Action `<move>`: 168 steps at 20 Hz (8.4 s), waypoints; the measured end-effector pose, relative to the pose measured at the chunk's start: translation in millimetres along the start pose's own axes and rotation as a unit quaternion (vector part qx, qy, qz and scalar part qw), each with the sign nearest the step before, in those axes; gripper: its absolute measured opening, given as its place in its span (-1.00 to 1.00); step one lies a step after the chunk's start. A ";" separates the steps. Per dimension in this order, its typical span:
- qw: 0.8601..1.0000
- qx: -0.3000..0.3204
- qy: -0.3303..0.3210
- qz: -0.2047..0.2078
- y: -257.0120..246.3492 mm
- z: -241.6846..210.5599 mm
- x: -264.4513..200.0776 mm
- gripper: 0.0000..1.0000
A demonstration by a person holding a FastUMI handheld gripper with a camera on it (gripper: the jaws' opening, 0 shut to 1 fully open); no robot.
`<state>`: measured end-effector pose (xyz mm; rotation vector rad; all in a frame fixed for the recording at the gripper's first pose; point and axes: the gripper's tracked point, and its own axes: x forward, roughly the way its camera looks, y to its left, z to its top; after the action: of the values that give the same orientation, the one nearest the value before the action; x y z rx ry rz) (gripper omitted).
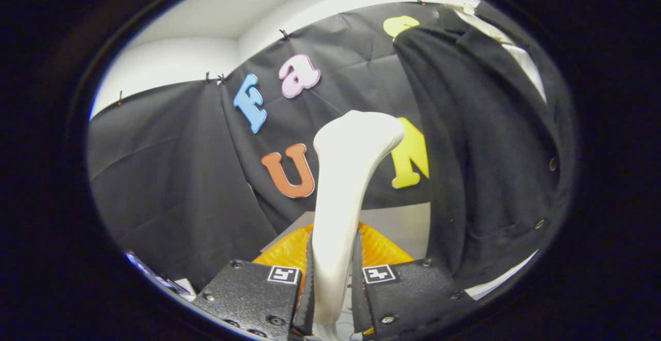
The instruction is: Iron the clothes twice with a garment steamer, once on the left side and once on the right side.
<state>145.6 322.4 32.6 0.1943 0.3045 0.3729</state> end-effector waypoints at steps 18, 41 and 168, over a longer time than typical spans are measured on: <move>0.987 -0.131 -0.079 -0.047 -101.5 71.6 -96.2 -0.37; 0.992 -0.108 0.008 -0.061 -208.4 -33.2 -81.3 -0.37; 0.965 -0.013 0.176 -0.193 -400.9 -251.5 -193.0 -0.37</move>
<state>23.7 -85.4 -250.2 0.0379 0.6750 0.0220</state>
